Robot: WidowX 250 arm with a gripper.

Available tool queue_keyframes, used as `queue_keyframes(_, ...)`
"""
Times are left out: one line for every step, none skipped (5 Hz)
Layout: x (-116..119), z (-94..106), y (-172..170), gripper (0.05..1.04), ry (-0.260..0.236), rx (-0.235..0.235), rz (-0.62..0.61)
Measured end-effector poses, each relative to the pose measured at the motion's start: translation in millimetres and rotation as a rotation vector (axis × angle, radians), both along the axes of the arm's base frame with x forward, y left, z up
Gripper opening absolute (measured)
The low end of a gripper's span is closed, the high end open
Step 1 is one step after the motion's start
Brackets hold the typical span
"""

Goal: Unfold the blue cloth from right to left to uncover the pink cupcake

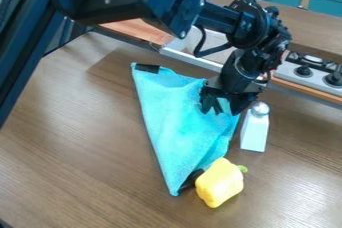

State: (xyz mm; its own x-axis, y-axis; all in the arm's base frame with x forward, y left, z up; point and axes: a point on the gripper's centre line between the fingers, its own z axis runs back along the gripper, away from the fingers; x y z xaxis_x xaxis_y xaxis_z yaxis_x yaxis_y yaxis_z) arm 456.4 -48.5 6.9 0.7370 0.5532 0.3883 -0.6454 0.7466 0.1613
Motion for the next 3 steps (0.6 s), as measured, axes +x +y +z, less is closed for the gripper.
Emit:
queue_keyframes(-0.7, -6.3, 0.7, 0.969, 0.011, 0.002, -0.003)
queue_keyframes(1.7, -6.3, 0.8, 0.694, -0.004, -0.007, -0.004)
queue_keyframes(-0.2, -10.3, 4.6, 0.359, 0.001, -0.007, 0.001)
